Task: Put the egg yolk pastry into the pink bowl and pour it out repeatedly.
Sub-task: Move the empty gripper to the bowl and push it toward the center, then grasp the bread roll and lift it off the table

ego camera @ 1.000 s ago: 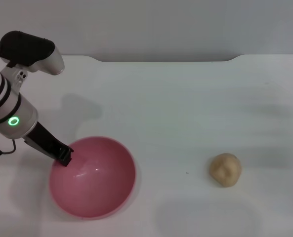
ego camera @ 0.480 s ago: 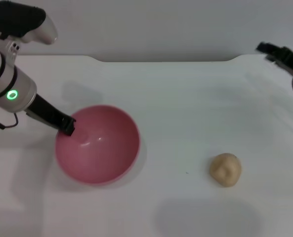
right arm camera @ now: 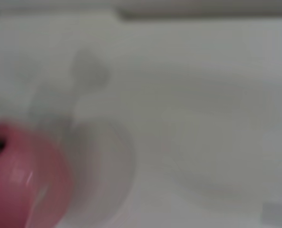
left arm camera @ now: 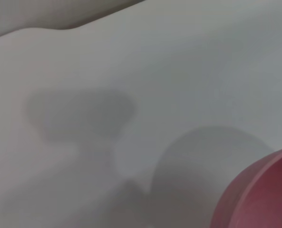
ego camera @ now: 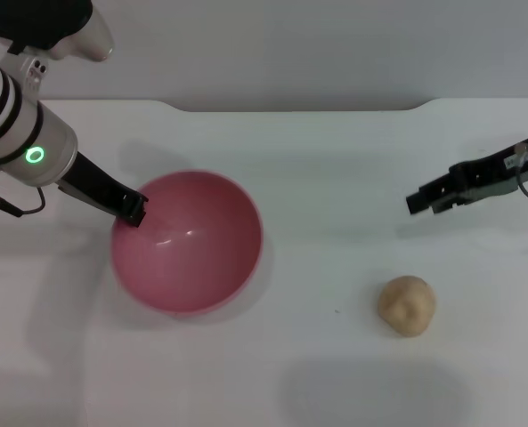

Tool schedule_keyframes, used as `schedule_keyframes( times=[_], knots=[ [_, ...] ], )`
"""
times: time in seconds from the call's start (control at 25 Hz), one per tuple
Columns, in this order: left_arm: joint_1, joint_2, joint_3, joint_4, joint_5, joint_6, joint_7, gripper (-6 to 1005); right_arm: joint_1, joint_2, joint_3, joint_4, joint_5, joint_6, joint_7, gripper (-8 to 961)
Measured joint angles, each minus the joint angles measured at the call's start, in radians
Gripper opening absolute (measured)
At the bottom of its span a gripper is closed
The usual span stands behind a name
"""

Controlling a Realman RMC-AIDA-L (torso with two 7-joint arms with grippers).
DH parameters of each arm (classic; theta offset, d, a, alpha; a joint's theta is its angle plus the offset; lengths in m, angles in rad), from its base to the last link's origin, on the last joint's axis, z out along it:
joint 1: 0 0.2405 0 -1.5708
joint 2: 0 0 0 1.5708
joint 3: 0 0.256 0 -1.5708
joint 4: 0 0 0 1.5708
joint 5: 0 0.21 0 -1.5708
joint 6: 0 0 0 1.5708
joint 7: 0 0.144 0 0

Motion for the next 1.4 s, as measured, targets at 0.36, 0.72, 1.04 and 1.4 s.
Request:
schedule_keyframes(
  times=[0.36,0.72,1.04,1.4],
  knots=[
    [-0.002,-0.002,0.009,-0.003,0.000,-0.009,-0.010,-2,0.033,0.036,-0.235,-0.026,-0.070,-0.113,0.045,453],
    [-0.006,-0.002,0.017,-0.004,-0.007,-0.009,-0.010,-1,0.029,0.095,-0.386,-0.063,-0.185,-0.022,0.130,453],
    [-0.011,-0.005,0.017,-0.003,-0.008,-0.005,-0.011,-1,0.019,0.094,-0.390,-0.055,-0.105,0.043,0.135,453],
    [-0.014,-0.007,0.020,-0.003,-0.010,-0.002,-0.013,-1,0.022,0.096,-0.418,0.030,0.011,0.136,0.121,424]
  ],
)
